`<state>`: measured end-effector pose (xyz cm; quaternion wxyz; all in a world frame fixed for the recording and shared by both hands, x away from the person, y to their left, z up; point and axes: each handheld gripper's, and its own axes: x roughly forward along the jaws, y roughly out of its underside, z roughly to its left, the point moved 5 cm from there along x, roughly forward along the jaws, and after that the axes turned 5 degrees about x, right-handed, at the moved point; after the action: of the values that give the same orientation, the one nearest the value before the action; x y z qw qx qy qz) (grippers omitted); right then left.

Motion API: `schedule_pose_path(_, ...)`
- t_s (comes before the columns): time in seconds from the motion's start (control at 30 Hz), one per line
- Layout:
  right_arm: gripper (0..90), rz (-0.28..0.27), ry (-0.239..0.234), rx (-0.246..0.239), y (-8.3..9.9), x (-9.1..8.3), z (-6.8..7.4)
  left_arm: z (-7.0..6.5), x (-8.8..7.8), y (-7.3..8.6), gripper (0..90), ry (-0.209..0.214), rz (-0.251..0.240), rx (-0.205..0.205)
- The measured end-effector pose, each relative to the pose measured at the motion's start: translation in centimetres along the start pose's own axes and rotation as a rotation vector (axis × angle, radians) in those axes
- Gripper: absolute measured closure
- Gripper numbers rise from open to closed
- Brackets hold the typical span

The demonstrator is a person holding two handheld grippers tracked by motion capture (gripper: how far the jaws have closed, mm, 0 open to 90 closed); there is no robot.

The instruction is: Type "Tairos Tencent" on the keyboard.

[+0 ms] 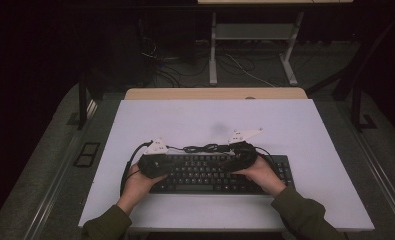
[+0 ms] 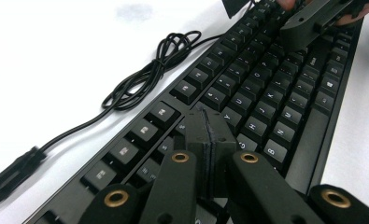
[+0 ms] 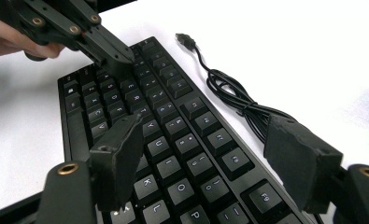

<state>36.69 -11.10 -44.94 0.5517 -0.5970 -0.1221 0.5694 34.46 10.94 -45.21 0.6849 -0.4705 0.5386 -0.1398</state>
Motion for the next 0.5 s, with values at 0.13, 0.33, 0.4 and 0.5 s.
schedule_pose_path(0.13, 27.8, 0.001, -0.001, -0.001, 0.01, -0.02, 0.02, -0.15, 0.66, -0.09, 89.3, 0.01, 0.001, -0.001)
schedule_pose_path(0.33, 27.8, 0.001, -0.001, -0.004, 0.0, -0.02, 0.06, -0.36, 0.85, -0.21, 89.3, 0.011, -0.001, 0.005)
schedule_pose_path(0.4, 27.8, 0.002, -0.002, -0.005, 0.0, -0.01, 0.09, -0.35, 0.91, -0.12, 89.4, 0.009, 0.002, 0.005)
schedule_pose_path(0.5, 27.8, 0.001, -0.002, -0.006, 0.01, 0.02, 0.11, -0.3, 1.05, 0.06, 89.4, 0.01, 0.008, 0.003)
